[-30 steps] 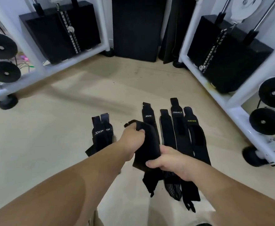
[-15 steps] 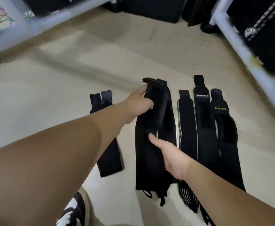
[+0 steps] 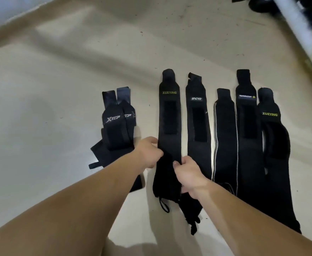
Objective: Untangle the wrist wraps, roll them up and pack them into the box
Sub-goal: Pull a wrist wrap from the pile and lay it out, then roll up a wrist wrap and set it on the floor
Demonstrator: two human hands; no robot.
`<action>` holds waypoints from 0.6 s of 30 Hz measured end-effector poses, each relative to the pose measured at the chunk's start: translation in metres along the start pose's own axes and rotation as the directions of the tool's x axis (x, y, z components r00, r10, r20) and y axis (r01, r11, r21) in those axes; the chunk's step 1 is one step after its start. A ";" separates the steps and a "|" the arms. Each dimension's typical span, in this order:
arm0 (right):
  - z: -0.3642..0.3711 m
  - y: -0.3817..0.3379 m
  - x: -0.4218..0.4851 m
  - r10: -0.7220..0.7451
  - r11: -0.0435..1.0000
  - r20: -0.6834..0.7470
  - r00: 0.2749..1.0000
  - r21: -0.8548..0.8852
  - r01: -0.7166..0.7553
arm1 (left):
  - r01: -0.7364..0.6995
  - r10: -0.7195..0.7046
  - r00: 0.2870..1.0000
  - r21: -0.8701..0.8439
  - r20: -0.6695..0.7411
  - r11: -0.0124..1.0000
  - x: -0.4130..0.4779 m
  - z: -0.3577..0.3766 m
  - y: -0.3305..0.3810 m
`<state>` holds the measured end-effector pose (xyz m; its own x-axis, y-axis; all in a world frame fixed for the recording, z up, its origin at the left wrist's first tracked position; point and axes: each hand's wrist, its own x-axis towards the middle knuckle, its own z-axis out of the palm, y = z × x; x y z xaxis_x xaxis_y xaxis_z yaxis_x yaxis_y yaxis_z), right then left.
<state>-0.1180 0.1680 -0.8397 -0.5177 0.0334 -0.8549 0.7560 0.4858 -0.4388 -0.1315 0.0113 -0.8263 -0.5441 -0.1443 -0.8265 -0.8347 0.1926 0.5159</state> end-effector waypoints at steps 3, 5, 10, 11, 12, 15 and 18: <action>-0.002 -0.009 -0.003 -0.007 0.999 -0.059 0.998 0.043 0.010 | -0.117 0.120 0.992 0.101 -0.031 0.988 -0.006 -0.002 -0.006; -0.007 -0.017 -0.009 -0.174 0.974 -0.154 0.973 -0.176 0.146 | -0.200 0.226 0.969 0.220 -0.100 0.955 -0.009 -0.020 -0.006; 0.002 -0.041 -0.030 -0.350 0.935 -0.144 0.926 -0.119 0.335 | -0.199 0.336 0.820 0.321 -0.463 0.926 -0.018 -0.090 -0.015; 0.009 -0.048 -0.035 -0.260 0.964 -0.073 0.963 0.040 0.263 | -0.169 0.334 0.788 0.340 -0.517 0.925 -0.020 -0.102 -0.019; 0.016 -0.052 -0.039 -0.187 0.968 -0.003 0.982 0.167 0.185 | -0.143 0.325 0.765 0.345 -0.556 0.928 -0.021 -0.113 -0.024; 0.035 -0.055 -0.039 -0.127 0.970 0.094 0.987 0.218 0.104 | -0.054 0.217 0.799 0.293 -0.560 0.955 -0.018 -0.134 -0.039; 0.048 -0.057 -0.040 -0.102 0.959 0.189 0.977 0.278 0.046 | -0.029 0.035 0.890 0.020 -0.455 0.999 -0.015 -0.136 -0.052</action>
<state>-0.1213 0.0974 -0.7939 -0.5069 -0.1821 -0.8426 0.8128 0.2245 -0.5375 -0.0911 -0.1289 -0.8099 -0.5517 -0.5636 -0.6149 -0.8169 0.2161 0.5348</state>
